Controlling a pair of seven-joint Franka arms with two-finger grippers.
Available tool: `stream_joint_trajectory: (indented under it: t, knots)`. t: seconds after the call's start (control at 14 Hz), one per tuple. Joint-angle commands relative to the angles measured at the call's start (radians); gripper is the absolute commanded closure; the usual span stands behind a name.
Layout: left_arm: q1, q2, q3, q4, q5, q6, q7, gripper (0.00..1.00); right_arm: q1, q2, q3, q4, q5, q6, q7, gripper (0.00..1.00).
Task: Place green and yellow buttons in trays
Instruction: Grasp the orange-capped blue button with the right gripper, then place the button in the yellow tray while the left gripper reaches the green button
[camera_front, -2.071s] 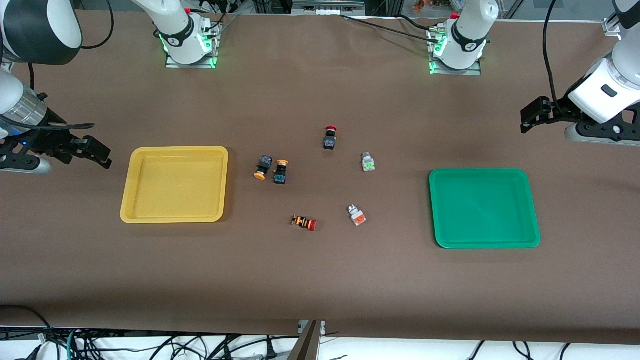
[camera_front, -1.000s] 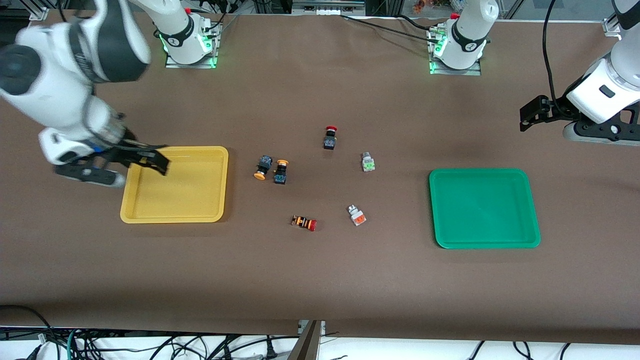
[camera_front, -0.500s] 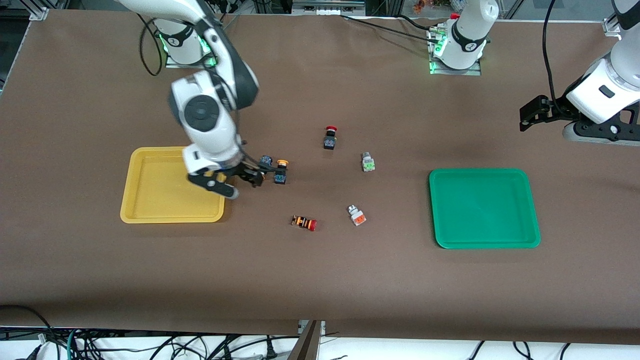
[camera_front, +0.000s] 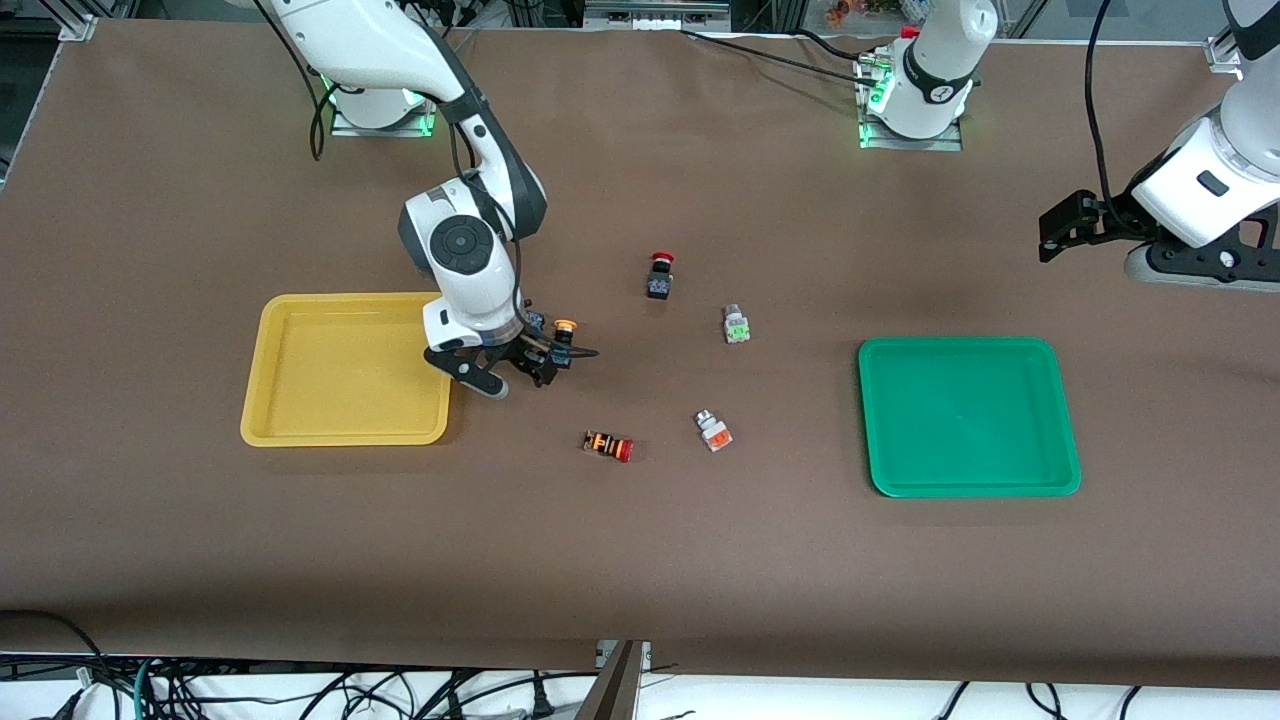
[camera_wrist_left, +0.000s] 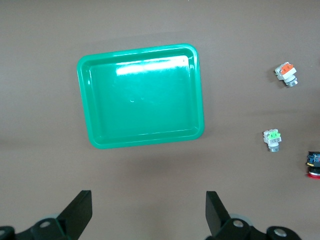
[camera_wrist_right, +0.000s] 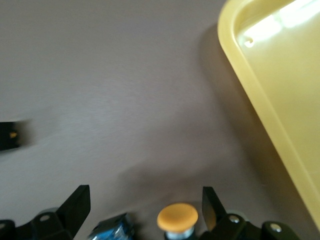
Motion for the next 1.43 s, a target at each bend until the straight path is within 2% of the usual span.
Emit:
stream_joint_trajectory:
  t: [0.0, 0.21, 0.5, 0.57, 0.71, 0.86, 1.14, 1.36]
  knots:
    - [-0.006, 0.014, 0.003, 0.031, 0.007, -0.022, 0.02, 0.0, 0.006, -0.014, 0.0, -0.068, -0.017, 0.073, 0.08, 0.01]
    - [-0.008, 0.014, 0.001, 0.028, 0.007, -0.064, 0.023, 0.0, 0.021, -0.013, 0.0, -0.072, -0.011, 0.073, 0.111, 0.02]
    - [-0.041, 0.05, -0.014, 0.022, 0.001, -0.143, 0.019, 0.0, 0.036, 0.013, 0.0, -0.086, -0.011, 0.091, 0.131, 0.15]
    - [-0.066, 0.079, -0.022, 0.024, 0.001, -0.143, 0.019, 0.0, 0.036, 0.016, 0.0, -0.088, -0.011, 0.094, 0.131, 0.18]
    - [-0.1, 0.18, -0.025, 0.034, -0.001, -0.121, 0.011, 0.0, 0.038, 0.021, 0.002, -0.091, -0.009, 0.094, 0.131, 0.31]
    - [-0.118, 0.245, -0.03, 0.028, -0.047, -0.019, -0.004, 0.0, 0.038, 0.024, 0.002, -0.097, -0.011, 0.094, 0.129, 0.43]
    - [-0.172, 0.372, -0.031, 0.03, -0.162, 0.144, -0.198, 0.0, 0.039, 0.03, 0.015, -0.095, -0.009, 0.094, 0.128, 0.55]
    - [-0.253, 0.449, -0.028, 0.045, -0.163, 0.326, -0.433, 0.0, 0.038, 0.022, 0.023, -0.085, -0.009, 0.093, 0.105, 0.8]
